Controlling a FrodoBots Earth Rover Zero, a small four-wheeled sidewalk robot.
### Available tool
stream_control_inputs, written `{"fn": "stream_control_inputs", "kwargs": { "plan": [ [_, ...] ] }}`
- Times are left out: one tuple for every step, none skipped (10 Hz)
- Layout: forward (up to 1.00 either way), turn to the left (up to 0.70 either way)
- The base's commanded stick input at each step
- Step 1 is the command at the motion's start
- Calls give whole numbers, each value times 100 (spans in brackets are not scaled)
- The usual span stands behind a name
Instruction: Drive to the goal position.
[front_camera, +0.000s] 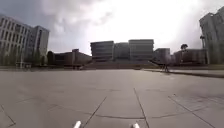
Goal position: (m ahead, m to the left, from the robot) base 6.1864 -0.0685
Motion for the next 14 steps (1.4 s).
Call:
{"fn": "stream_control_inputs", "kwargs": {
  "plan": [
    [60,0],
    [60,0],
    [60,0],
    [61,0],
    [61,0],
    [61,0],
    [61,0],
    [61,0],
    [61,0],
    [61,0],
    [61,0],
    [61,0],
    [61,0],
    [61,0]
  ]
}}
